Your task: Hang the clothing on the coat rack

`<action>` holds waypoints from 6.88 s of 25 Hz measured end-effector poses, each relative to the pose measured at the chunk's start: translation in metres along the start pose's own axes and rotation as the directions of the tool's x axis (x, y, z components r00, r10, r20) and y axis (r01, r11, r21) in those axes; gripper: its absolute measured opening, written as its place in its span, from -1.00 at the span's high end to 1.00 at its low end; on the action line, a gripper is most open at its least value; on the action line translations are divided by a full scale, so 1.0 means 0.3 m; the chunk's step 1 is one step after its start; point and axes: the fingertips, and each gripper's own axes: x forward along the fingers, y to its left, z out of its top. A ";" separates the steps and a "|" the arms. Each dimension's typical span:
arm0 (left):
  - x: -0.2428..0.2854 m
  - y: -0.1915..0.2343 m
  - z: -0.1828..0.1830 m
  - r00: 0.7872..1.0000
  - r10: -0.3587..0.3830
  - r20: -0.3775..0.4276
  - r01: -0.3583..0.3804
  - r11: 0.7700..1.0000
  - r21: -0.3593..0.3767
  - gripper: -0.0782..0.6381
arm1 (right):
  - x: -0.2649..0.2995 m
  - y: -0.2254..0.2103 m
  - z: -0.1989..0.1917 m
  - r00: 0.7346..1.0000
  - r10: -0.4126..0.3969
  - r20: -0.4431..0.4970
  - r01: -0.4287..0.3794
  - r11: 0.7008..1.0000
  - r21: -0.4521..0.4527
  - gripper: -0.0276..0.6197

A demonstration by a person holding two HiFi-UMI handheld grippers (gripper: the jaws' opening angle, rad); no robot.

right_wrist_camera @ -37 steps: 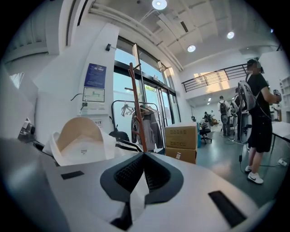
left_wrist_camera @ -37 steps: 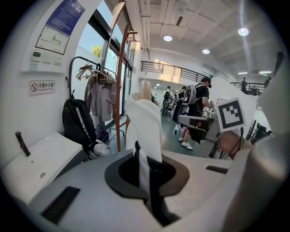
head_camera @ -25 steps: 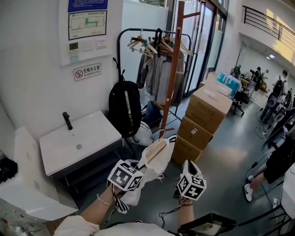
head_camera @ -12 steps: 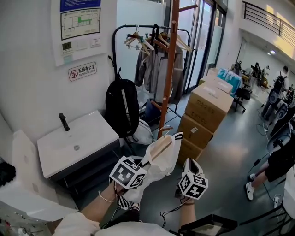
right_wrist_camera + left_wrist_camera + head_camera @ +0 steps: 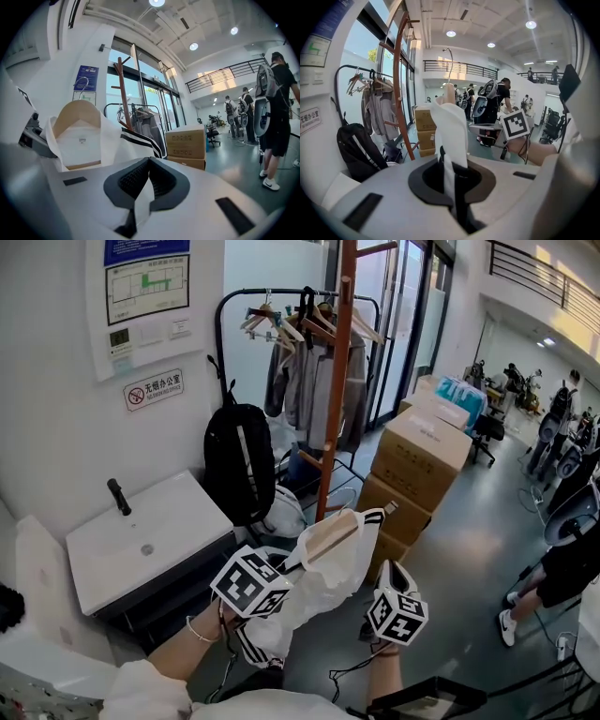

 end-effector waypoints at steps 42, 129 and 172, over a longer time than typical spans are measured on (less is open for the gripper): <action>-0.069 0.494 0.544 0.932 -0.360 0.045 0.332 0.897 0.290 0.74 | 0.458 -0.038 0.720 0.961 -0.129 0.243 0.170 0.973 -0.155 0.85; -0.114 0.636 1.093 0.900 -0.420 0.115 0.404 0.904 0.140 0.73 | 0.571 -0.175 1.058 0.930 -0.011 0.367 0.102 0.968 -0.229 0.84; 0.044 0.820 0.983 0.964 -0.217 0.156 0.182 0.960 0.211 0.58 | 0.662 -0.100 0.858 0.969 0.022 0.247 0.036 0.973 -0.228 0.84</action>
